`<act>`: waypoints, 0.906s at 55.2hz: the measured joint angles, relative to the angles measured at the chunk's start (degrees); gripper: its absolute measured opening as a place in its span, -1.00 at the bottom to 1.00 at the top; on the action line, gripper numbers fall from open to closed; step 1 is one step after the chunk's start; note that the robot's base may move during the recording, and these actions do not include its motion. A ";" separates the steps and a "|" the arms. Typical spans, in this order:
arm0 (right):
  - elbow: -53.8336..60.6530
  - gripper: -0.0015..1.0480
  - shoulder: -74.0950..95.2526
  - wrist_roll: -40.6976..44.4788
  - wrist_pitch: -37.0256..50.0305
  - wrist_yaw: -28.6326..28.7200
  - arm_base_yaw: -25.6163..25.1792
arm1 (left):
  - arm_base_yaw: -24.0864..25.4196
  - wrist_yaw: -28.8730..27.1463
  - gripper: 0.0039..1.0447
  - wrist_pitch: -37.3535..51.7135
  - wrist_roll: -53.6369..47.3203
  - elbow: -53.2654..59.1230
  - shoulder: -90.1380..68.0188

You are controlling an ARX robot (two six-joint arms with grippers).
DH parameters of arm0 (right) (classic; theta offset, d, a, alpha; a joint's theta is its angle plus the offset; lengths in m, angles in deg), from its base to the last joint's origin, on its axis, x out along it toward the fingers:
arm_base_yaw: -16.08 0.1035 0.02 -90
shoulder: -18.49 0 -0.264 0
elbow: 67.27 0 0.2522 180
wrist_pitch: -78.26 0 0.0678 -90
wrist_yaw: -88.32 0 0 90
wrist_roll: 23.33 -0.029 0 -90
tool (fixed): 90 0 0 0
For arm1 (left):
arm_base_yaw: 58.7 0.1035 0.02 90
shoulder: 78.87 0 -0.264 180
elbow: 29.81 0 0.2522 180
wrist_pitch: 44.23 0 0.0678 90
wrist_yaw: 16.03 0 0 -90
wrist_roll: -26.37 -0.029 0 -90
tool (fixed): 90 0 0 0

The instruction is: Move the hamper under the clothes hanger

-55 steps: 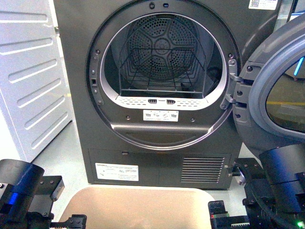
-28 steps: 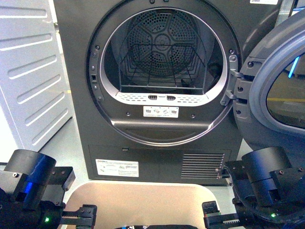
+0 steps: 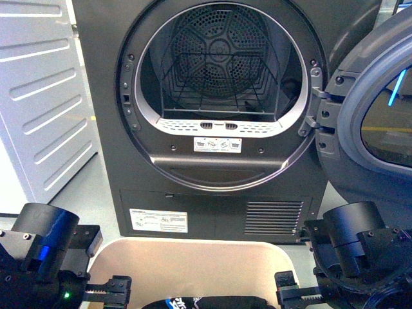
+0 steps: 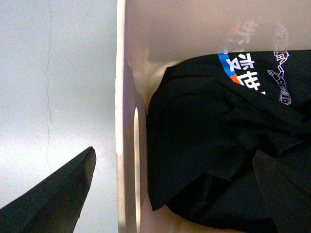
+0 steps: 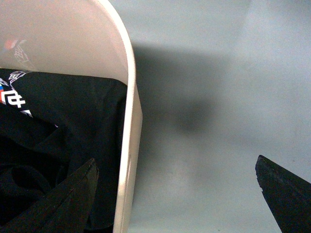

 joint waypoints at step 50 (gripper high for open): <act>-2.01 0.85 1.99 -0.46 -0.09 -0.04 1.09 | 0.81 -0.31 0.37 1.73 0.22 -0.17 -1.49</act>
